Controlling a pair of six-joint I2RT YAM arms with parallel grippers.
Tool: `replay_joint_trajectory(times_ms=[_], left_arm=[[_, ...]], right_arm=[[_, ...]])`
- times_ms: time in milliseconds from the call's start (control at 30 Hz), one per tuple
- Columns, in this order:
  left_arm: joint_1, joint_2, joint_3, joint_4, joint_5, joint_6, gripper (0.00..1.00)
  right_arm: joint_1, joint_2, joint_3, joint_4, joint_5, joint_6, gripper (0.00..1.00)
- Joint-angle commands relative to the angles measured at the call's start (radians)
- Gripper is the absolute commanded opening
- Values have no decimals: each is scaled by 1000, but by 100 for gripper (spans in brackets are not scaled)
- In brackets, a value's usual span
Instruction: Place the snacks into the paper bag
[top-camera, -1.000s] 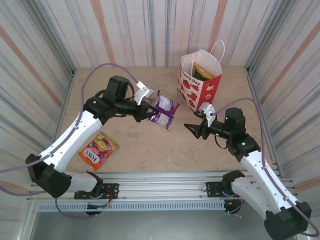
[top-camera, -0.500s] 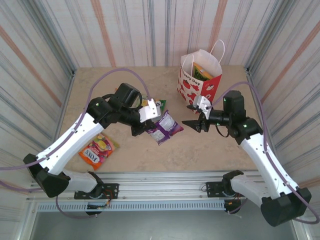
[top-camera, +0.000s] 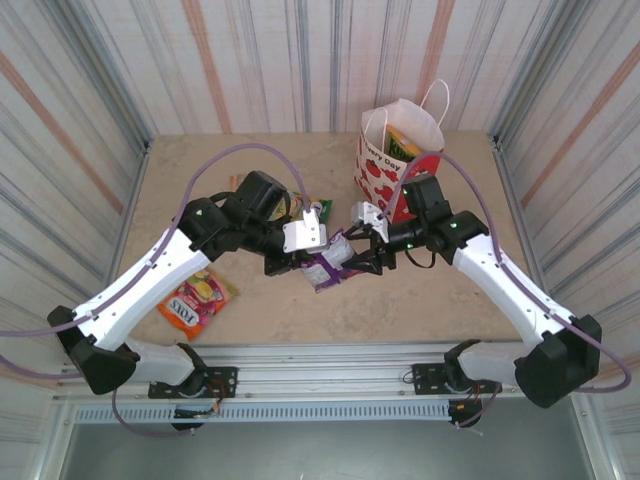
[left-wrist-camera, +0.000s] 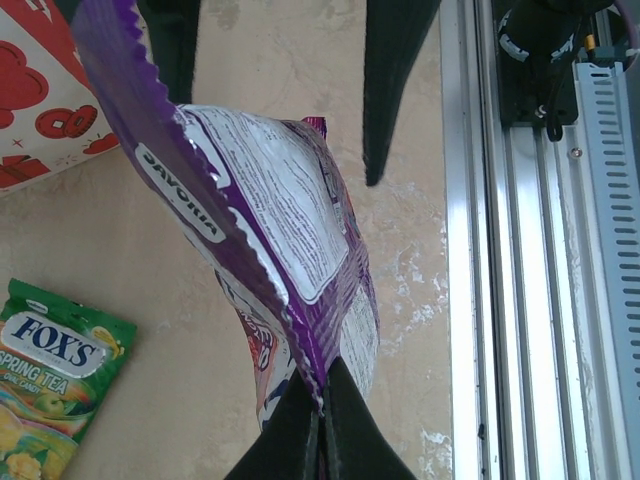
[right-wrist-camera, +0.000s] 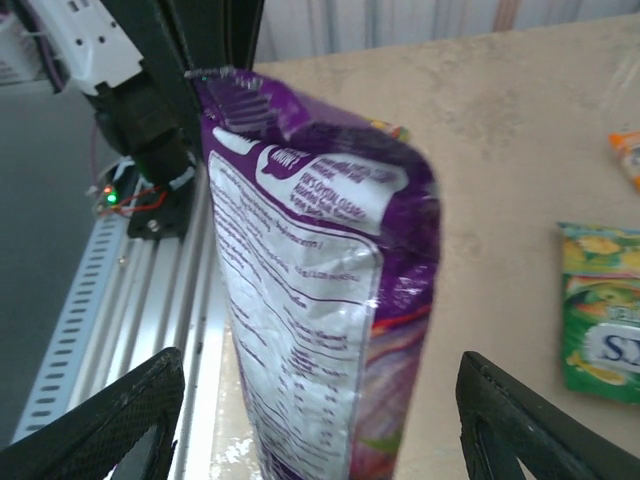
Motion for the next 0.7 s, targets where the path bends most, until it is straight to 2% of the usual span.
replay_joint_trajectory(times_ms=[0,167,300,500,667], left_arm=[[-6,-31,13,49,-4,22,0],[-8,-67,-25,102,-43,21,0],[-10,-85,-44,129,-92,21,0],[-41,-86,-80,177,-282,-8,0],[-43,-85,-99,212,-297,-30,0]], right_arm=[[10,34,37,-65,-70,-31,71],[10,90,73,-128,-142,-40,67],[10,114,79,-136,-155,-38,56],[12,111,77,-87,-83,25,37],[13,62,14,21,-14,92,25]])
